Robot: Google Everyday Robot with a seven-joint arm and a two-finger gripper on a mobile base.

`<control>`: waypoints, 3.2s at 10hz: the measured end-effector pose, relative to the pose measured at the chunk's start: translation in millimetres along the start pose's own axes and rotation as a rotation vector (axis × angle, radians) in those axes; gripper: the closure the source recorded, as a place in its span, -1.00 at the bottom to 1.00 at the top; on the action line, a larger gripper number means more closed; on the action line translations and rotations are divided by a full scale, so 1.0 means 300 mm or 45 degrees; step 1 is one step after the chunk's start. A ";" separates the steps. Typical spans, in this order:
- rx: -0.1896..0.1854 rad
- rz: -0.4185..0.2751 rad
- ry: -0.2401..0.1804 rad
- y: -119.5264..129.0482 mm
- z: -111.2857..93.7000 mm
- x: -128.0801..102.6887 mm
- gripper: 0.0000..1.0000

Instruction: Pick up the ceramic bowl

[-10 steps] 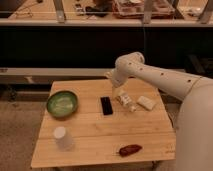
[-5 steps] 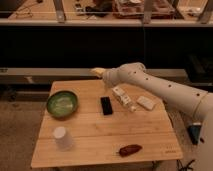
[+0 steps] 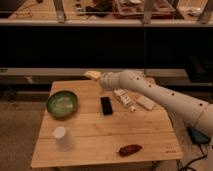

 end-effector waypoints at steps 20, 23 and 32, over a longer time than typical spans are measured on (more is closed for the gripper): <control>-0.523 -0.384 -0.483 0.163 0.497 -0.216 0.01; -0.560 -0.363 -0.470 0.216 0.511 -0.196 0.01; -0.593 -0.376 -0.475 0.282 0.582 -0.235 0.01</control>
